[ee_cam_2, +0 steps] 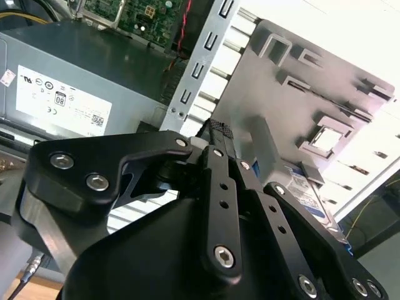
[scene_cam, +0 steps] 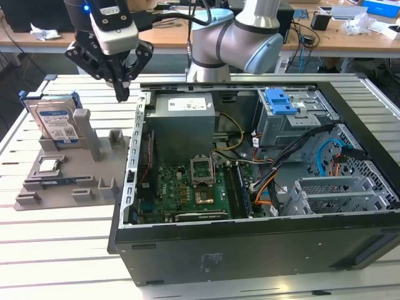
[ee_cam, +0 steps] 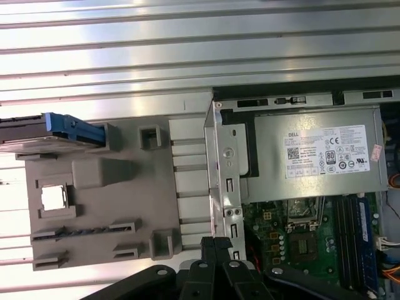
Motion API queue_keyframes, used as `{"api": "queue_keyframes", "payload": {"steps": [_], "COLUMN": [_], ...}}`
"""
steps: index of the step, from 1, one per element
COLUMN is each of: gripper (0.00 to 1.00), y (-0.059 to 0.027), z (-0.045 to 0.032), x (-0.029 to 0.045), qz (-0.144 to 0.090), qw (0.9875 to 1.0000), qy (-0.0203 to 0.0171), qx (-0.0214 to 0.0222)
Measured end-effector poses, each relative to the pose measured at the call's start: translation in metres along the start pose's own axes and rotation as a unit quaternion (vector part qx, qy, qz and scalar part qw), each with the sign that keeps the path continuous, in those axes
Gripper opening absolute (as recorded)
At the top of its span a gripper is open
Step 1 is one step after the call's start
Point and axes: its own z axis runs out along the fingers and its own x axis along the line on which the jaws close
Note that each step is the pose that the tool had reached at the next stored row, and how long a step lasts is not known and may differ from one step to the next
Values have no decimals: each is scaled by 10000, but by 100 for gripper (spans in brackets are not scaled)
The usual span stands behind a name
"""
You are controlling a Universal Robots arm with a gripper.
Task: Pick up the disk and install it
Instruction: 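Reach for the disk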
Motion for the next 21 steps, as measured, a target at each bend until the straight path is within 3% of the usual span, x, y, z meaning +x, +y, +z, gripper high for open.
{"api": "queue_keyframes", "payload": {"steps": [2,21], "gripper": [10,10], "y": [-5,-29], "z": [-1,-10], "x": [66,392], "qz": [0,0], "qw": [10000,10000], "qy": [0,0], "qx": [-1,0]}}
